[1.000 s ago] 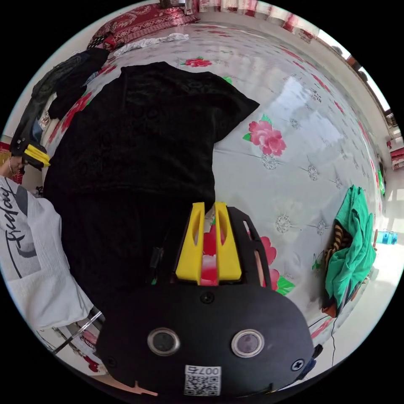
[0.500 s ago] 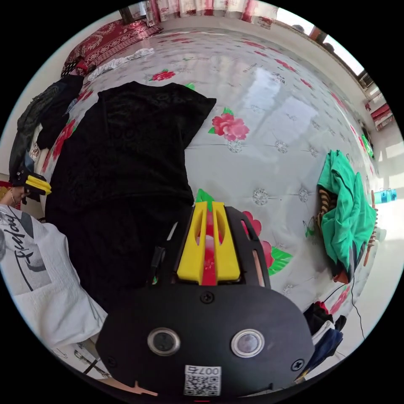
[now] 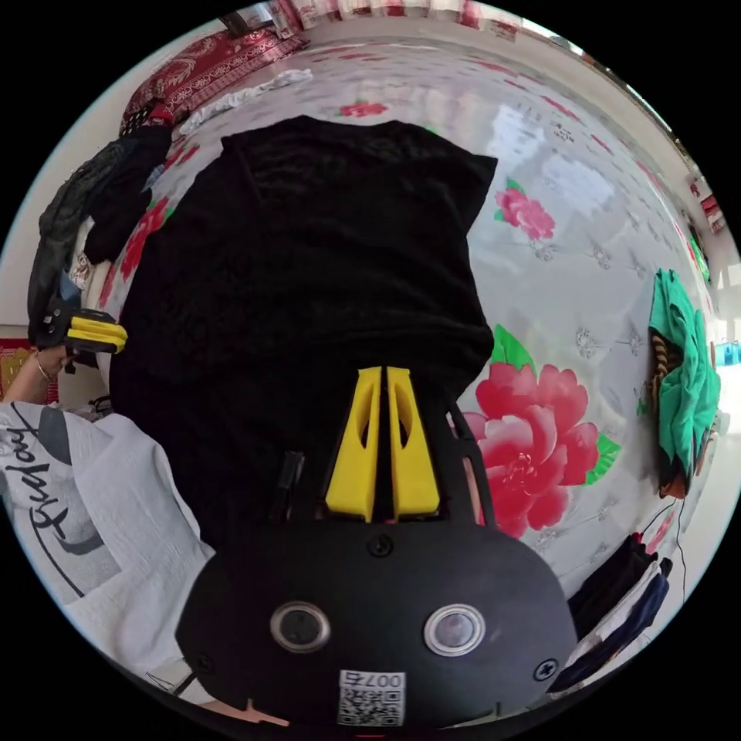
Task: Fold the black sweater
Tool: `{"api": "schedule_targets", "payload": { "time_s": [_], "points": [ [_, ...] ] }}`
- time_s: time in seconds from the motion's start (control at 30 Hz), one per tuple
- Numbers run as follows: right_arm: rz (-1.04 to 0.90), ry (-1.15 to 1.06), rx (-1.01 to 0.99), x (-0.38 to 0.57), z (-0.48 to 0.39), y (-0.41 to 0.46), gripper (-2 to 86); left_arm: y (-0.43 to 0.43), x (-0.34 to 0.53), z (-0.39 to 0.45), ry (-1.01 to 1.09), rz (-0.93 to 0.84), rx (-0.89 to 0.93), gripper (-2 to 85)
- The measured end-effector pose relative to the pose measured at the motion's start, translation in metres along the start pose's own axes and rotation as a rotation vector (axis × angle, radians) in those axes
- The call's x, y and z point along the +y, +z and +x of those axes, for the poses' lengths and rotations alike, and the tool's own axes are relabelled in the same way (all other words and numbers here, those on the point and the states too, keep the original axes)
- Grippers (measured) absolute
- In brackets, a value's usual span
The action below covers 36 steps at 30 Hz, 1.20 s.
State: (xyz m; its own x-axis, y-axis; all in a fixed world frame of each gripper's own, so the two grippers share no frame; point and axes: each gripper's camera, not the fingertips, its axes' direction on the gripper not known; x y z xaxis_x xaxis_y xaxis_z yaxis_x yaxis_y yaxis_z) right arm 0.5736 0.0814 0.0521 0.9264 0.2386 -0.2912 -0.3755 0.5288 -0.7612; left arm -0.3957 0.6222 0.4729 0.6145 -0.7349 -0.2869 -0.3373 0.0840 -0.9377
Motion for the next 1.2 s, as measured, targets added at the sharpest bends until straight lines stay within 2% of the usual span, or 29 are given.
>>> {"api": "schedule_targets", "payload": {
  "time_s": [0.1,0.2,0.4,0.53,0.8,0.93,1.07,1.2],
  "points": [
    [0.105,0.049,-0.031,0.033,0.004,-0.026,0.9,-0.012,0.034,-0.006,-0.032,0.059,-0.025,1.0],
    [0.112,0.145,-0.143,0.084,0.018,-0.033,2.9,-0.01,0.084,-0.017,-0.128,0.085,0.018,1.0],
    [0.013,0.425,-0.3,0.219,0.039,0.003,7.0,0.015,0.191,-0.024,-0.351,0.1,0.052,4.8],
    [-0.087,0.52,-0.367,0.283,0.032,0.037,9.1,0.042,0.217,-0.011,-0.366,0.038,0.081,6.6],
    [-0.258,0.446,-0.504,0.291,0.013,0.105,9.7,0.103,0.187,0.007,-0.285,-0.079,0.082,8.4],
    [-0.378,0.355,-0.407,0.277,0.006,0.123,6.6,0.121,0.175,0.008,-0.299,-0.185,0.049,5.1],
    [-0.354,0.305,-0.413,0.278,0.005,0.122,2.4,0.122,0.17,0.017,-0.194,-0.222,0.062,0.7],
    [-0.236,0.298,-0.492,0.289,0.009,0.108,0.8,0.085,0.183,0.017,-0.13,-0.111,0.199,-0.4]
  ]
}}
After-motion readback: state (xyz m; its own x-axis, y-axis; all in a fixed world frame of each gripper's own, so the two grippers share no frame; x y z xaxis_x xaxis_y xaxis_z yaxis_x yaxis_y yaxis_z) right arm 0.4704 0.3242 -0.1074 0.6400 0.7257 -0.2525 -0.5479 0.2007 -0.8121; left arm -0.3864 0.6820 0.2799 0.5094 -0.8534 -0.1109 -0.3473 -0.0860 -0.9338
